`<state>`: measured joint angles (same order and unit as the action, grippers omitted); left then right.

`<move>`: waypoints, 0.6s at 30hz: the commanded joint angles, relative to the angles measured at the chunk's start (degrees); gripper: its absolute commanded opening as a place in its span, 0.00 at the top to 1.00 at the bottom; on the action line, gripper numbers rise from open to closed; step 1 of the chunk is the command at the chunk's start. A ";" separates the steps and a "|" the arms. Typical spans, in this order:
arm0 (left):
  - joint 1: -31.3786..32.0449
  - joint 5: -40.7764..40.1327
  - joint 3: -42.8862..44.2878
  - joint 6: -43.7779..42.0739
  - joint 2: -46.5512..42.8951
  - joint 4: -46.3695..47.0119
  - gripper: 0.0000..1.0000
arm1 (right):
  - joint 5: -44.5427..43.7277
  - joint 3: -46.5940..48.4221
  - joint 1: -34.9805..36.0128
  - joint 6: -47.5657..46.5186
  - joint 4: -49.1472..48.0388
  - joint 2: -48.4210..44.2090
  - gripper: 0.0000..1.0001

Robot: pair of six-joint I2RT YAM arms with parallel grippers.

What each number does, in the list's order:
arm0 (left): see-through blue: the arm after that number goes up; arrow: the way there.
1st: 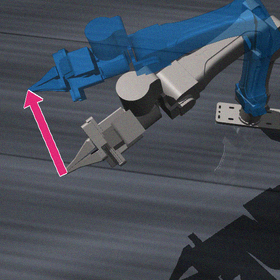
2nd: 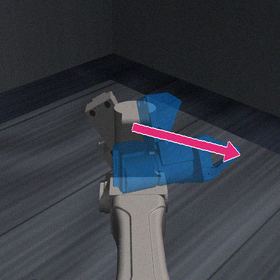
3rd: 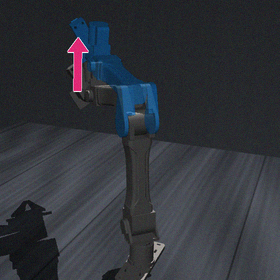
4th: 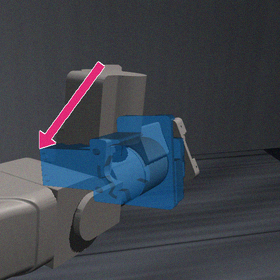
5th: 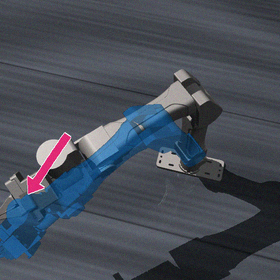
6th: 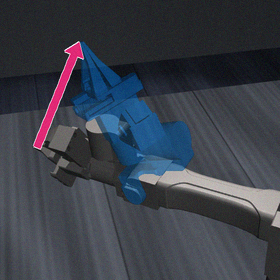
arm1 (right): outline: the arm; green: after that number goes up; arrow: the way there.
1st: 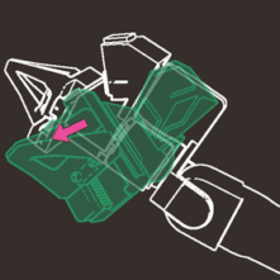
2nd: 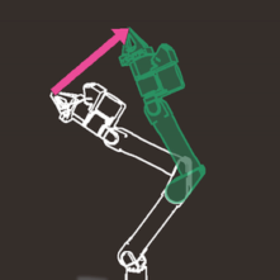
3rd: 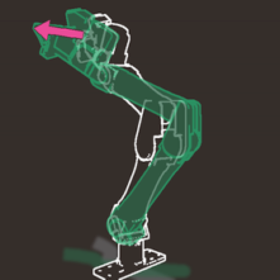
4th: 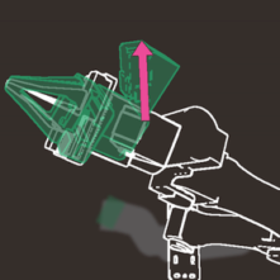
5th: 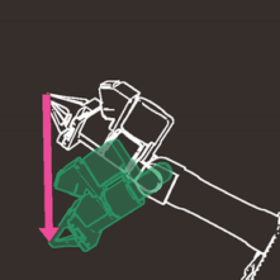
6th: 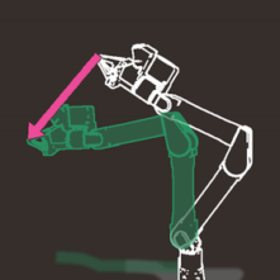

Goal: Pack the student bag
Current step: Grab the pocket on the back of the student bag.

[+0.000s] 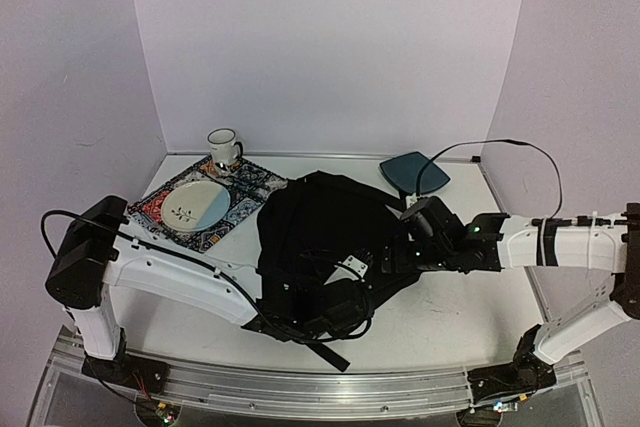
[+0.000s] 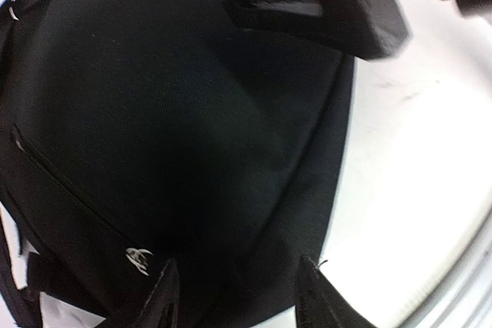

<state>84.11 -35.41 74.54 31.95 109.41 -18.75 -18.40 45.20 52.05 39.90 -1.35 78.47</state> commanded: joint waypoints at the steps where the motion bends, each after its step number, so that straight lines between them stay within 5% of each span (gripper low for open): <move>1: -0.27 -7.92 4.27 0.61 1.81 -4.81 0.57 | 1.14 -0.55 -0.04 0.04 0.57 -1.79 0.10; 8: -0.38 -9.08 3.75 -0.45 0.19 -5.34 0.97 | 3.62 -1.38 0.06 -2.72 -2.16 -3.25 0.11; 18: -7.39 3.90 -1.05 -1.92 -6.92 -0.85 1.00 | 6.01 -6.22 4.87 -10.13 -13.59 -5.48 0.11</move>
<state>80.45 -38.32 75.27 31.37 108.14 -22.90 -12.70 41.18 54.47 34.10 -9.49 75.10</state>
